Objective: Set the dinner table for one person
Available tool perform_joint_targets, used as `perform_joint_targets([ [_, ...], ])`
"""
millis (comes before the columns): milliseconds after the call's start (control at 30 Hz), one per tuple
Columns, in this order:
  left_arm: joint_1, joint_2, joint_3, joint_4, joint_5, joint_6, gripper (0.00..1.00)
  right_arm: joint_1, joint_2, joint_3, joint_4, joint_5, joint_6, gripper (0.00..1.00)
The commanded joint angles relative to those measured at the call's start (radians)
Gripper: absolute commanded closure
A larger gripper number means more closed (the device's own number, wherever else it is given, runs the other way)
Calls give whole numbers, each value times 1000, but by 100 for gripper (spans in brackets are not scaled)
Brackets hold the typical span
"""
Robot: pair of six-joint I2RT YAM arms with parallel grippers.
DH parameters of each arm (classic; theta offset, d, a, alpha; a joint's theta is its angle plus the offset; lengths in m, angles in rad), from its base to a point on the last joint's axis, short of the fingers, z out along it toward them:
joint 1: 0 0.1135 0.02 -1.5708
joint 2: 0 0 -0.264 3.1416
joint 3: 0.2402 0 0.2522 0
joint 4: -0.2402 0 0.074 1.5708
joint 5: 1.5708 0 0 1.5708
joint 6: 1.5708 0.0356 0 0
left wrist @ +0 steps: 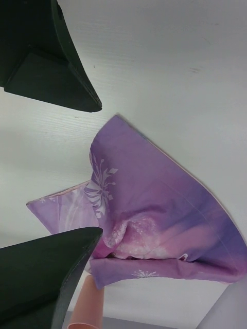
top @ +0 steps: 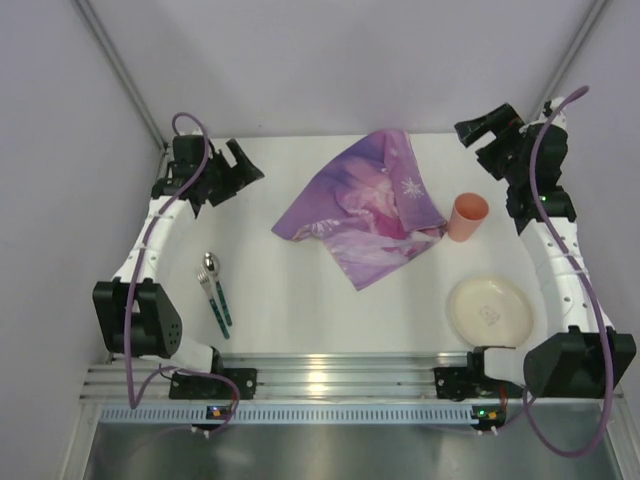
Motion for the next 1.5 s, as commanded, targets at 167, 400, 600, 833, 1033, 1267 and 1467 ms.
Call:
perform_joint_targets([
  [167, -96, -48, -42, 218, 84, -50, 1, -10, -5, 60, 18, -42, 40, 0],
  [400, -61, 82, -379, 1369, 469, -835, 1, -23, 105, -24, 518, -437, 444, 0],
  [600, -255, 200, 102, 132, -69, -110, 1, -23, 167, 97, 221, -408, 289, 0],
  [833, -488, 490, 332, -237, -282, -105, 3, -21, 127, 100, -22, -314, 172, 0],
  [1033, -623, 519, 277, -221, -292, -142, 6, -21, 63, 60, -146, -263, 92, 0],
  [1267, -677, 585, 267, -226, -278, -177, 5, -21, 0, 17, -215, -239, 37, 0],
  [1467, -677, 648, 255, -200, -246, -191, 7, -21, -26, 0, -245, -217, 14, 0],
])
